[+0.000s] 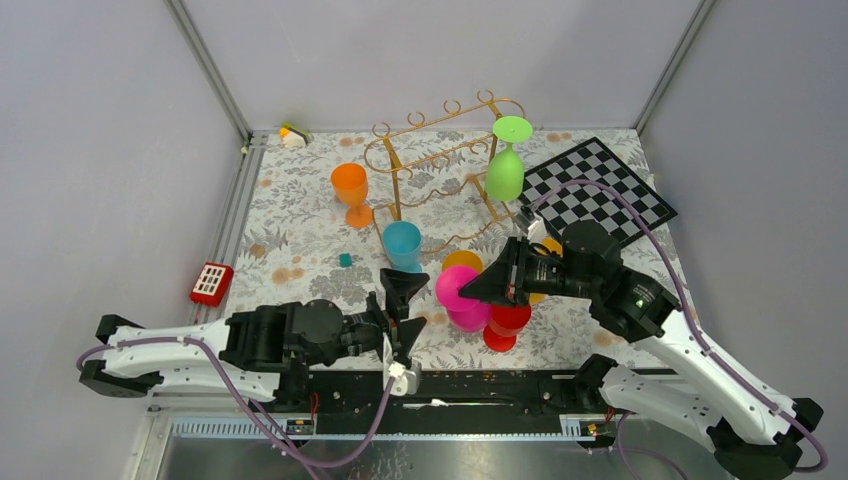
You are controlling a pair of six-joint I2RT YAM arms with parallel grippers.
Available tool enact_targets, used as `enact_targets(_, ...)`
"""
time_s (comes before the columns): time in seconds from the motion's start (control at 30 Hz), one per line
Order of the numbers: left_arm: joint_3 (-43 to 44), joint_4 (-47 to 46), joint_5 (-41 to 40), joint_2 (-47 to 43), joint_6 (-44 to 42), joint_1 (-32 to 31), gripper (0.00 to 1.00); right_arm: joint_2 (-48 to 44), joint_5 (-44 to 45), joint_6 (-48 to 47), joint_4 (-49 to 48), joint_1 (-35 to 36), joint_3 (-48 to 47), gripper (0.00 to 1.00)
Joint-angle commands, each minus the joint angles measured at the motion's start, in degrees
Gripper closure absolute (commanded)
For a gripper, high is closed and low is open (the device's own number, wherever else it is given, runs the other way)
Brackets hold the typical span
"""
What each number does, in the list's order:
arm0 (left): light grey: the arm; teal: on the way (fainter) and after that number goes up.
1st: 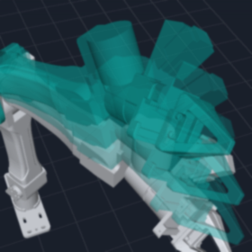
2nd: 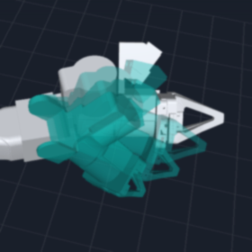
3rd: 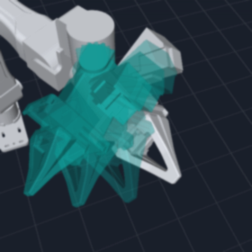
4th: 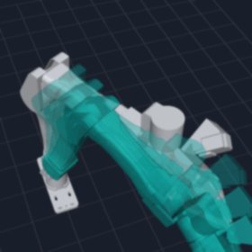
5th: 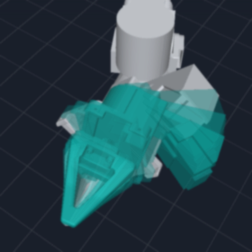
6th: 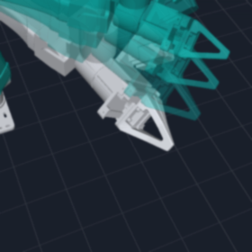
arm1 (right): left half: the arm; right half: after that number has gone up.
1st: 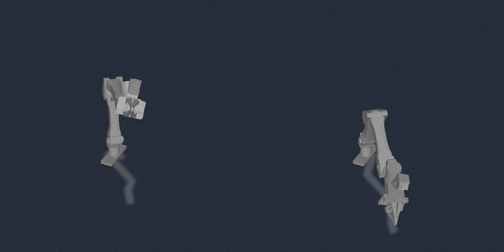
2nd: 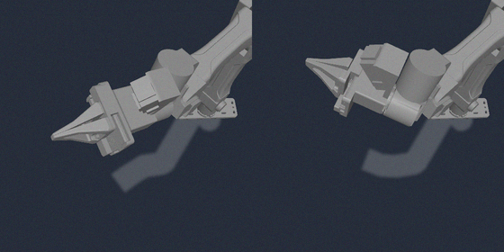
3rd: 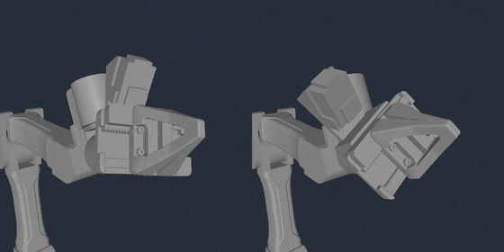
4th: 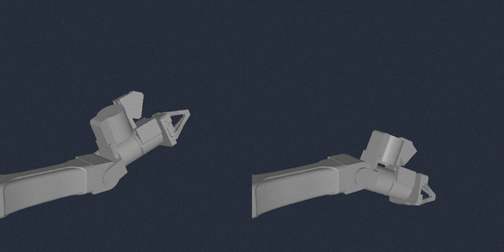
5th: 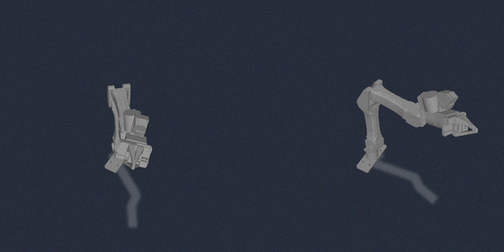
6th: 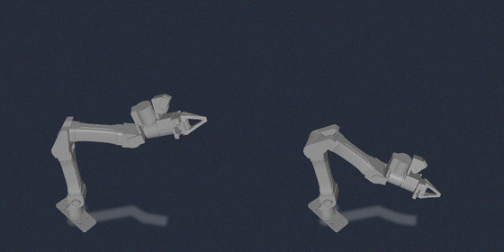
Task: Place the wine glass upside down on the wine glass rack
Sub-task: Turn the wine glass upside down at the wine rack.
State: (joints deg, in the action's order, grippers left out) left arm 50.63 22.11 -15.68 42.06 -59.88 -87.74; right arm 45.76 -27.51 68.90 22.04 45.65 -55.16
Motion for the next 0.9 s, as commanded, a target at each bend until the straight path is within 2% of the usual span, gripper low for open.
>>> enact_targets(0.0, -3.2, -6.9, -2.4, -2.3, 13.2, -0.3, 0.01, 0.7, 1.1, -4.7, 2.3, 0.4, -4.0, 1.00)
enact_targets(0.23, -7.9, -10.4, -4.2, -4.5, 29.0, -0.3, 0.01, 0.4, 3.8, -9.1, 7.4, 0.4, -6.4, 1.00)
enact_targets(0.47, -10.6, -13.7, -10.8, -4.6, 46.8, -0.2, 0.01, 1.0, 9.7, -13.0, 15.9, -0.1, -9.5, 1.00)
enact_targets(0.7, -10.4, -11.3, -20.4, -3.8, 64.2, -0.2, 0.01, -0.8, 16.2, -15.8, 20.1, -0.6, -9.9, 1.00)
enact_targets(0.87, -9.8, -7.2, -22.3, -4.2, 73.1, -0.2, 0.01, -1.0, 16.3, -17.2, 22.8, -1.7, -10.1, 1.00)
